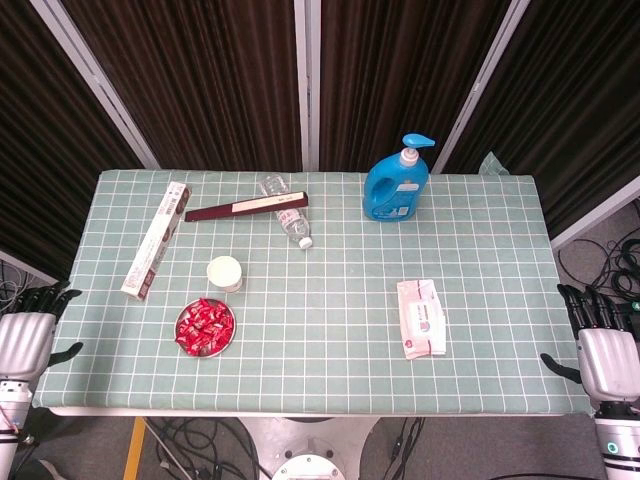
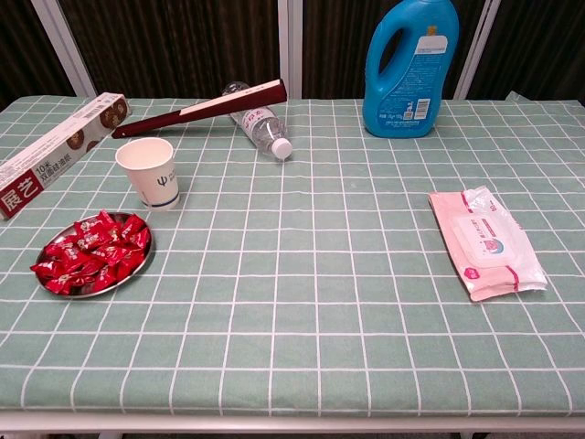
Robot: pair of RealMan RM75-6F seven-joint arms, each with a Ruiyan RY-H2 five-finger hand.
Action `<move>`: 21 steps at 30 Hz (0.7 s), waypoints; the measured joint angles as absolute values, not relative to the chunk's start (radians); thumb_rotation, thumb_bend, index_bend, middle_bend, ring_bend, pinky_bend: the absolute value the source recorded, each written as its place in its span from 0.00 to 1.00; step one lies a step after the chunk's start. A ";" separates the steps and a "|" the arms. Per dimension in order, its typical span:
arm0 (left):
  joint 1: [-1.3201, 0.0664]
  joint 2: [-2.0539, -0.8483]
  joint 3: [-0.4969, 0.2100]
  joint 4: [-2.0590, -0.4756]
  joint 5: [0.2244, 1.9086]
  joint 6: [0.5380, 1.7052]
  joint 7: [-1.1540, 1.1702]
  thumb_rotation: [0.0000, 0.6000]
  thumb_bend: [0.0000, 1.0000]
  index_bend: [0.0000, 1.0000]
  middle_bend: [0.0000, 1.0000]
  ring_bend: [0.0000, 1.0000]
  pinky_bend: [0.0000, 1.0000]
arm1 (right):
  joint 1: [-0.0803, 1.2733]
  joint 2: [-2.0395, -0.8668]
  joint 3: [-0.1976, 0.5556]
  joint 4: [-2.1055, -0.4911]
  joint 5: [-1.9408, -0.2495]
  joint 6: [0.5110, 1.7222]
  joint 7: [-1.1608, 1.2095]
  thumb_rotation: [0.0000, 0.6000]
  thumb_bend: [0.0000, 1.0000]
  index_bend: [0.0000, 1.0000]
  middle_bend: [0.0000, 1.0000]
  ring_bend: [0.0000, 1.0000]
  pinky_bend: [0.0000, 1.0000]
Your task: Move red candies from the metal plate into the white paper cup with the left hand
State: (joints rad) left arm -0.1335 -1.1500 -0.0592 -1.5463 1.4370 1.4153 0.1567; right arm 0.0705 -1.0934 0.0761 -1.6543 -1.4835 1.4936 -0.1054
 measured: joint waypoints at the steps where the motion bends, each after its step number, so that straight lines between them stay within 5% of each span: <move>1: -0.134 -1.154 -0.060 -1.542 1.436 1.415 0.156 1.00 0.00 0.29 0.26 0.21 0.19 | 0.072 -1.093 0.077 -1.656 -1.484 1.493 -0.105 1.00 0.01 0.00 0.10 0.00 0.09; 13: -0.155 -1.156 -0.051 -1.551 1.472 1.398 0.092 1.00 0.00 0.30 0.26 0.21 0.23 | 0.067 -1.087 0.083 -1.649 -1.488 1.509 -0.078 1.00 0.01 0.00 0.10 0.00 0.09; 15: -0.165 -1.156 -0.053 -1.553 1.483 1.395 0.089 1.00 0.00 0.32 0.29 0.25 0.34 | 0.067 -1.085 0.085 -1.647 -1.487 1.510 -0.075 1.00 0.01 0.00 0.10 0.00 0.09; 21: -0.224 -1.173 -0.059 -1.536 1.546 1.363 0.047 1.00 0.08 0.45 0.45 0.62 0.88 | 0.074 -1.084 0.085 -1.648 -1.494 1.503 -0.079 1.00 0.01 0.00 0.10 0.00 0.09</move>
State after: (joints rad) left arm -0.2238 -1.1730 -0.0595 -1.5358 1.5465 1.3635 0.0474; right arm 0.0740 -1.0838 0.0855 -1.6484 -1.4938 1.5030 -0.0786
